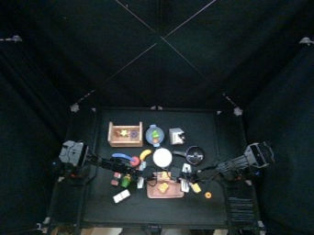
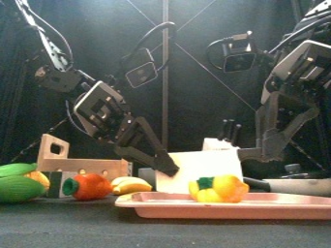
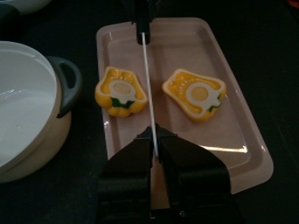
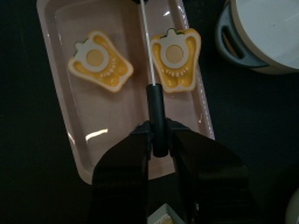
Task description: Cut squash
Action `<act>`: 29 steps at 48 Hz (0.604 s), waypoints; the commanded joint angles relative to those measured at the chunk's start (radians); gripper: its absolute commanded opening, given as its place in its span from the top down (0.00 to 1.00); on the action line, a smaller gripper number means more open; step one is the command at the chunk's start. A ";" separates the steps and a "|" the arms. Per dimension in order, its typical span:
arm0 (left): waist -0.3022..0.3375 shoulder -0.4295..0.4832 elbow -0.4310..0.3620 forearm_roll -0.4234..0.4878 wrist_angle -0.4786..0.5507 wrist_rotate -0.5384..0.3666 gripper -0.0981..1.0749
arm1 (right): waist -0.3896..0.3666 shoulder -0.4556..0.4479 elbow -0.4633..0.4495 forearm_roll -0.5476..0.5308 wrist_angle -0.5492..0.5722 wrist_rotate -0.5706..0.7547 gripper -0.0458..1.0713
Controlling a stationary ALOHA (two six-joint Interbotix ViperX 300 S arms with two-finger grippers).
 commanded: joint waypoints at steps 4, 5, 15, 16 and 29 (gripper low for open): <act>-0.021 -0.054 -0.026 0.002 -0.005 0.005 0.52 | 0.003 -0.060 -0.015 -0.003 0.009 0.000 0.47; -0.023 -0.057 -0.028 0.002 -0.005 0.005 0.52 | 0.003 -0.063 -0.015 -0.003 0.009 0.000 0.47; -0.028 -0.078 -0.026 0.005 -0.005 0.005 0.52 | 0.006 -0.078 -0.015 -0.006 0.009 0.000 0.47; -0.028 -0.078 -0.026 0.005 -0.005 0.005 0.52 | 0.006 -0.078 -0.014 -0.008 0.009 0.000 0.47; -0.028 -0.075 -0.028 0.003 -0.005 0.003 0.52 | 0.006 -0.077 -0.015 -0.008 0.009 -0.006 0.47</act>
